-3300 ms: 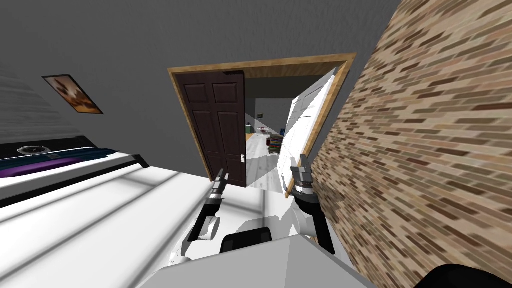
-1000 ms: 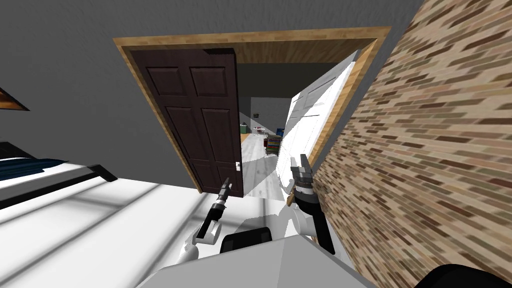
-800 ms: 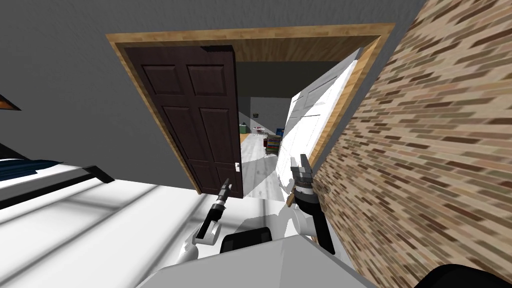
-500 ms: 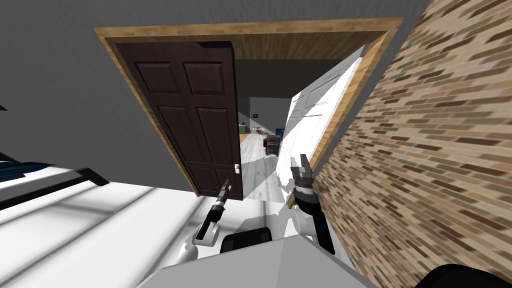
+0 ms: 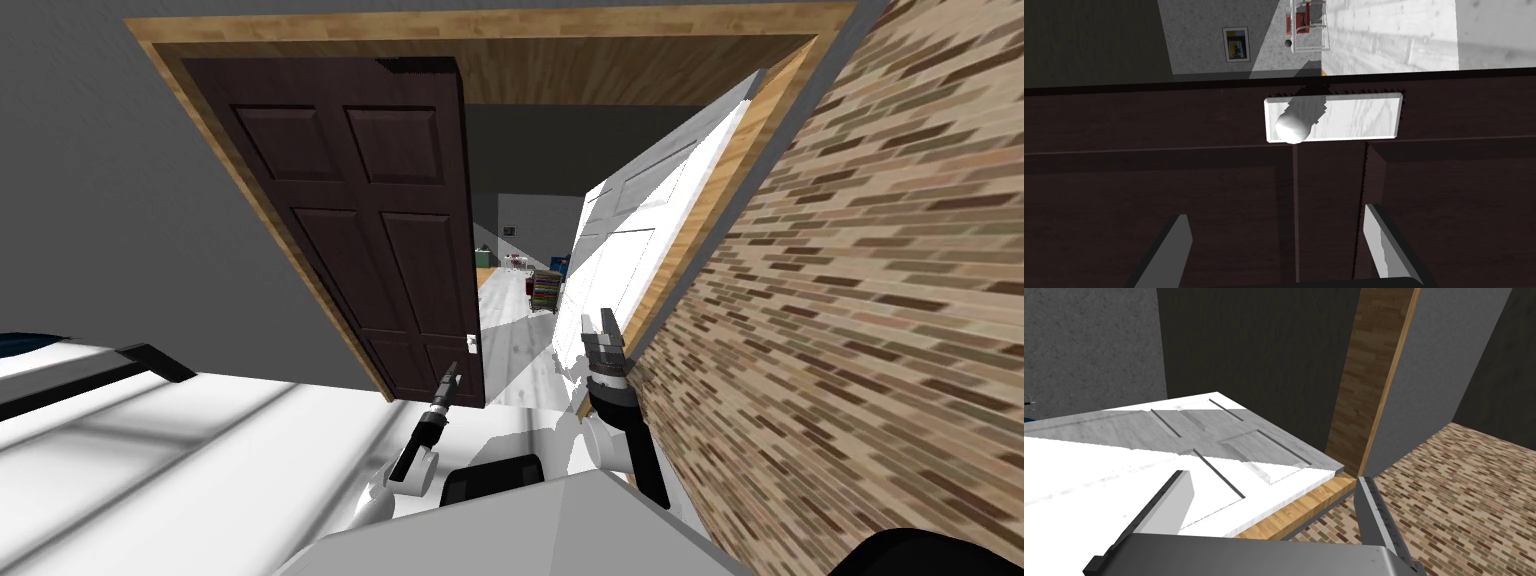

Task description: Push the door open

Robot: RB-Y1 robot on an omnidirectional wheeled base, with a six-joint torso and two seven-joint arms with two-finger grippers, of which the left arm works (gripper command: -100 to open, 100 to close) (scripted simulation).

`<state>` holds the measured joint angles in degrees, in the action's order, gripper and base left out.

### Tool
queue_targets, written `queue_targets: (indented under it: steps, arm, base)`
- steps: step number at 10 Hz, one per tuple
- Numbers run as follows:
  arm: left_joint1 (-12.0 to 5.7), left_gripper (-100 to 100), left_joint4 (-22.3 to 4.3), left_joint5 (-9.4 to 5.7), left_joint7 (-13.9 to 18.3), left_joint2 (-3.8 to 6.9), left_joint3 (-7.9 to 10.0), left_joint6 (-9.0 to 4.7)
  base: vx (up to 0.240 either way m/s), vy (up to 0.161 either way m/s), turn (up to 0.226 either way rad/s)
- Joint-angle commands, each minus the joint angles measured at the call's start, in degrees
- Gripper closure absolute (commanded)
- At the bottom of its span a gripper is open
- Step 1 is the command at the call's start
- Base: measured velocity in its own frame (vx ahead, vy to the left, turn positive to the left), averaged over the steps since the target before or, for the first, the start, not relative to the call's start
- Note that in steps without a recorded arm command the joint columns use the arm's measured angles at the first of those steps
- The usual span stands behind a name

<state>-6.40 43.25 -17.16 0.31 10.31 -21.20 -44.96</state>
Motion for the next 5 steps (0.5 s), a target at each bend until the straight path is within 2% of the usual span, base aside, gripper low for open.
queue_targets:
  steps: [1, 5]
  arm:
    - [-0.70, -100, -1.8, -0.37, -0.1, 0.10, -0.34, -0.42]
    - [-1.33, -100, -3.0, -0.52, -0.2, -0.05, -0.17, -0.59]
  base:
    - [0.104, 0.003, -0.020]
    - [0.074, -0.001, -0.016]
